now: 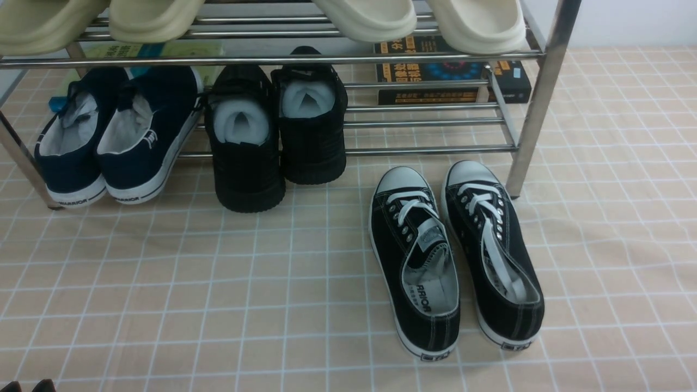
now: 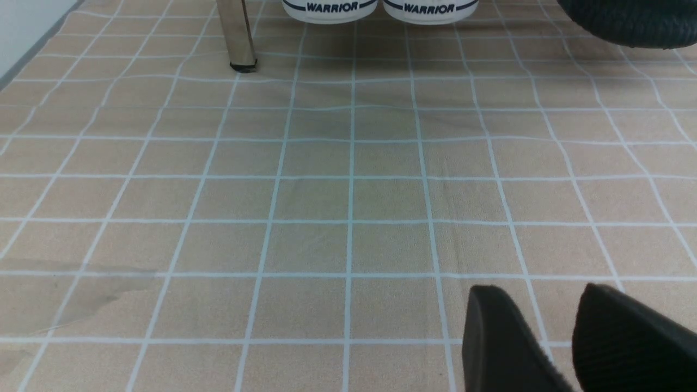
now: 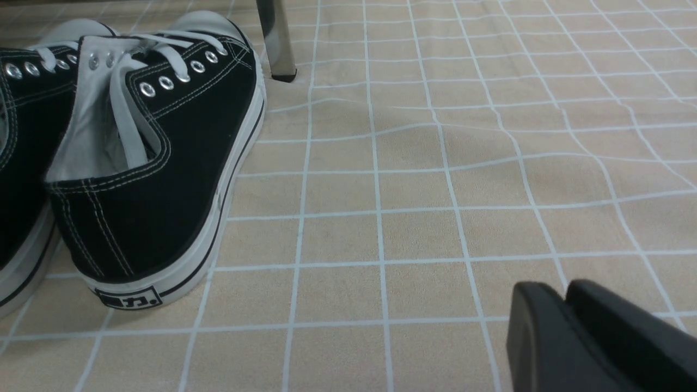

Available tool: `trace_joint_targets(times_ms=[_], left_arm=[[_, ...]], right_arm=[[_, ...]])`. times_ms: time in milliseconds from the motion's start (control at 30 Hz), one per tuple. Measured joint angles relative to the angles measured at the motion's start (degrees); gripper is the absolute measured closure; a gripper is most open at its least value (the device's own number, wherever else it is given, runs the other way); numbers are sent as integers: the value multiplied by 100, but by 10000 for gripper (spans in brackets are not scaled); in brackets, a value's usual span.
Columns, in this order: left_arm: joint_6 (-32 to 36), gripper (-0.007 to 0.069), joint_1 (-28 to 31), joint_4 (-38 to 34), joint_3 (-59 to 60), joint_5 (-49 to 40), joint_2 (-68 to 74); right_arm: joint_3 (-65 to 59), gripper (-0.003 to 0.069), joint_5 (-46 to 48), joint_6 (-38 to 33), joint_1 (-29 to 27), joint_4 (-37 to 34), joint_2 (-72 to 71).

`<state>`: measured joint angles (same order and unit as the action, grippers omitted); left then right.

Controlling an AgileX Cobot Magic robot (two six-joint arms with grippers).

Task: Take the shoes off the shelf from the light coffee tablecloth by hand.

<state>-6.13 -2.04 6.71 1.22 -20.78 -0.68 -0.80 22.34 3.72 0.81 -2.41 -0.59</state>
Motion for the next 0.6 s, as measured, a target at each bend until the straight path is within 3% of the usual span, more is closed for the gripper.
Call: trace_joint_targets(times_ms=[600], left_arm=[[0,382,0,0,0,-5,0]], right_arm=[[0,545,0,0,0,0,0]])
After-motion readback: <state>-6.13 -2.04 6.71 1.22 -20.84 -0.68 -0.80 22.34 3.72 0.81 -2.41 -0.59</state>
